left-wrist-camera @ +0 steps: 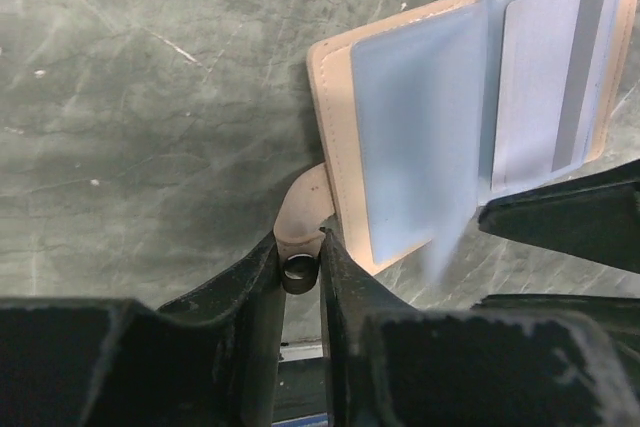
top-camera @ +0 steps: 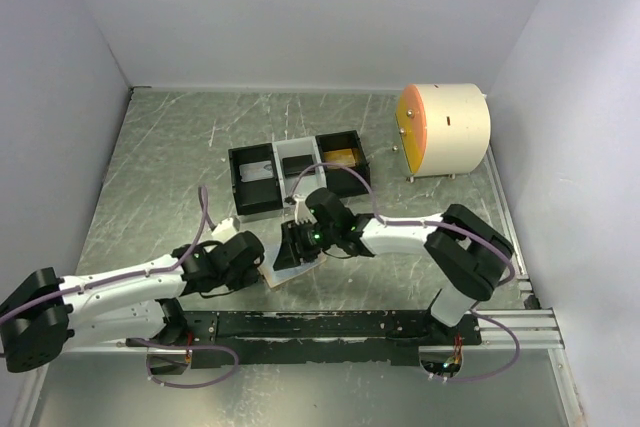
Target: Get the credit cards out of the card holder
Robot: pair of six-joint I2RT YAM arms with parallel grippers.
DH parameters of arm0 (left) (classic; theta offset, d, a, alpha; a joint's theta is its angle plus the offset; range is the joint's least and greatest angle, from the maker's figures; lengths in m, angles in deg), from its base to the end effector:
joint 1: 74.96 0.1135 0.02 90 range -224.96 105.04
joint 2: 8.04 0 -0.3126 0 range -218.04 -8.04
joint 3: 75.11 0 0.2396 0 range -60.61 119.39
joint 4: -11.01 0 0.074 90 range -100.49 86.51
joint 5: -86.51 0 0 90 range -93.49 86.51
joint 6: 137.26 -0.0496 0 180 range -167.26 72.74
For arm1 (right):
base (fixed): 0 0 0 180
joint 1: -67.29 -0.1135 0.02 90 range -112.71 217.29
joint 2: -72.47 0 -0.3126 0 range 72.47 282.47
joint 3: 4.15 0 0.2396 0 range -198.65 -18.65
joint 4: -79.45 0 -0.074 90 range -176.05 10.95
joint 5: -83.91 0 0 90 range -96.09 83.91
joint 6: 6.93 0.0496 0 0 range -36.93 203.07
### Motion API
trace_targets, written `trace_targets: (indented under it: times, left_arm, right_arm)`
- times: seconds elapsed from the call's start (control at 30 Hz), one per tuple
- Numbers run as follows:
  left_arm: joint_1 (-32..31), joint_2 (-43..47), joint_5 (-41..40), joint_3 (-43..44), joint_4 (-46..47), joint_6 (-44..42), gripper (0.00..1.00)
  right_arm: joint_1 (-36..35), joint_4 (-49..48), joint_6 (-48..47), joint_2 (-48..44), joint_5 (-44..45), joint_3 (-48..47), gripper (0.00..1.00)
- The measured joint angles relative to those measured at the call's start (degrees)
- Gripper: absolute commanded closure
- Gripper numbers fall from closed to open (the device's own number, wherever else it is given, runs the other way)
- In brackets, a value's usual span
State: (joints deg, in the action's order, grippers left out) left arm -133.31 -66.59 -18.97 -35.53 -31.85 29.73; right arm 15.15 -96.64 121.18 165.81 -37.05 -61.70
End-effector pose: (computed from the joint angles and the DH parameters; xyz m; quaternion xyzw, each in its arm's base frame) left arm 0.0852 -0.1131 0.1949 -0.1880 0.9431 -0.1734 0.2125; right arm 0.1776 0.2701 0.2110 -0.2191 0.8520 0.4607 0.1178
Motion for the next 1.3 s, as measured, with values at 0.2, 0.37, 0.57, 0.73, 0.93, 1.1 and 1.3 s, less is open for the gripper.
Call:
trace_targets:
  times: [0.2,0.37,0.57,0.73,0.93,1.1,1.3]
  left_arm:
    - [0.0,3.34,-0.98,0.02,-4.37,0.83,0.66]
    - [0.0,6.64,-1.07,0.02,-6.38,0.96,0.62]
    - [0.0,10.1,-0.87,0.48,-6.62,-0.76,0.49]
    - [0.0,11.43,0.98,1.75,-2.93,-4.85,0.43]
    - [-0.02,8.15,4.11,1.99,6.34,-7.8,0.31]
    - [-0.04,3.34,4.85,2.19,13.11,-8.39,0.24]
    - [-0.04,-2.54,4.79,2.69,17.0,-7.5,0.22]
  right_arm:
    - [-0.96,2.16,-1.2,2.82,0.68,-1.18,0.56]
    - [-0.94,7.17,-4.79,2.03,4.04,-5.42,0.56]
    - [-0.66,12.37,-7.23,-4.96,13.84,-5.79,0.55]
    - [1.36,14.99,-7.43,-8.33,21.84,-4.59,0.6]
    - [8.55,15.34,-6.86,-7.89,18.84,-0.35,0.61]
    - [9.18,14.23,-6.12,-7.45,14.4,0.46,0.6]
    - [9.11,10.36,-4.44,-6.51,10.25,1.31,0.6]
